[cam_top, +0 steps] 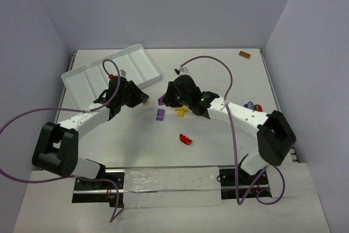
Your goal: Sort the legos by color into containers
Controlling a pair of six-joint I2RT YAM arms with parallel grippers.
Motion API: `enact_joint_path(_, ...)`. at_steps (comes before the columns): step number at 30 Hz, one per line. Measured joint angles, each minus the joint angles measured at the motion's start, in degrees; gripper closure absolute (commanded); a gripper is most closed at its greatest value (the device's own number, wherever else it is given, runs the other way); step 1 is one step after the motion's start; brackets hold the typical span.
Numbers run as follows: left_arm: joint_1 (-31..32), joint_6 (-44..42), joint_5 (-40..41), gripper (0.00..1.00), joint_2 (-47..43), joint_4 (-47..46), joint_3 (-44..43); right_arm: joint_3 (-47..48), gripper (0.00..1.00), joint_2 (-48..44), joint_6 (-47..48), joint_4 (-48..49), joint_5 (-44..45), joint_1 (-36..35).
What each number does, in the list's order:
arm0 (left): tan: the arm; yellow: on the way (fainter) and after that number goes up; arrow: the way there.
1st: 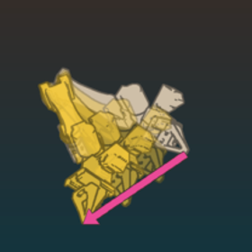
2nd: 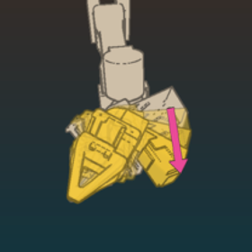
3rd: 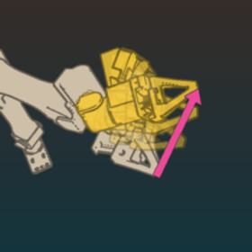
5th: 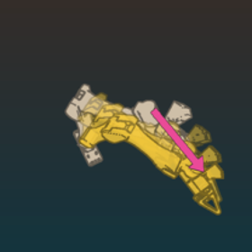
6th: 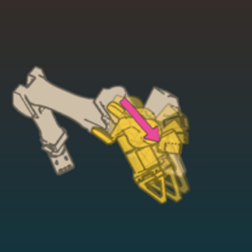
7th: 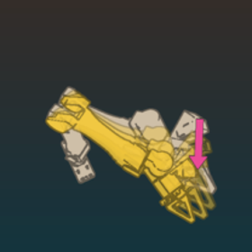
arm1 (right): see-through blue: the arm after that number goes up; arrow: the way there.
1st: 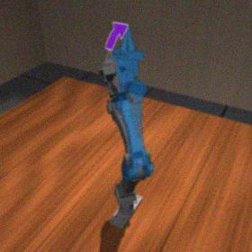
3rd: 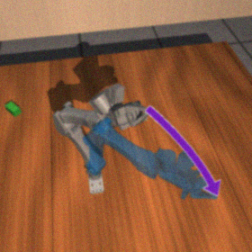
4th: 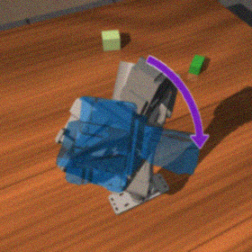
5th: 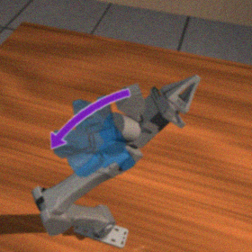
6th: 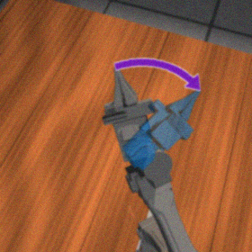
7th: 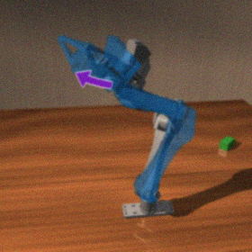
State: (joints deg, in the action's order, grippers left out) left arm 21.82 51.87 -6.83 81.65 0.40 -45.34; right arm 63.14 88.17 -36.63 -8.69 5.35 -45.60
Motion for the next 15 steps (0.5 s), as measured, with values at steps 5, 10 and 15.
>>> enact_joint_path(5, 0.0, -0.1, 0.4, 1.0, 0.0, 1.1, 0.0, -4.8, 1.0, -7.0, 1.7, -2.0, 3.4, 5.0)
enact_joint_path(10, 0.0, -0.4, 0.9, 1.0, 0.4, 1.6, -0.2, -9.8, 0.98, -8.8, 3.0, -3.1, 4.0, 13.8)
enact_joint_path(15, 0.2, -1.5, 3.5, 1.0, 1.7, 5.6, -3.1, -13.0, 0.89, -6.5, 4.0, -4.1, 4.9, 18.4)
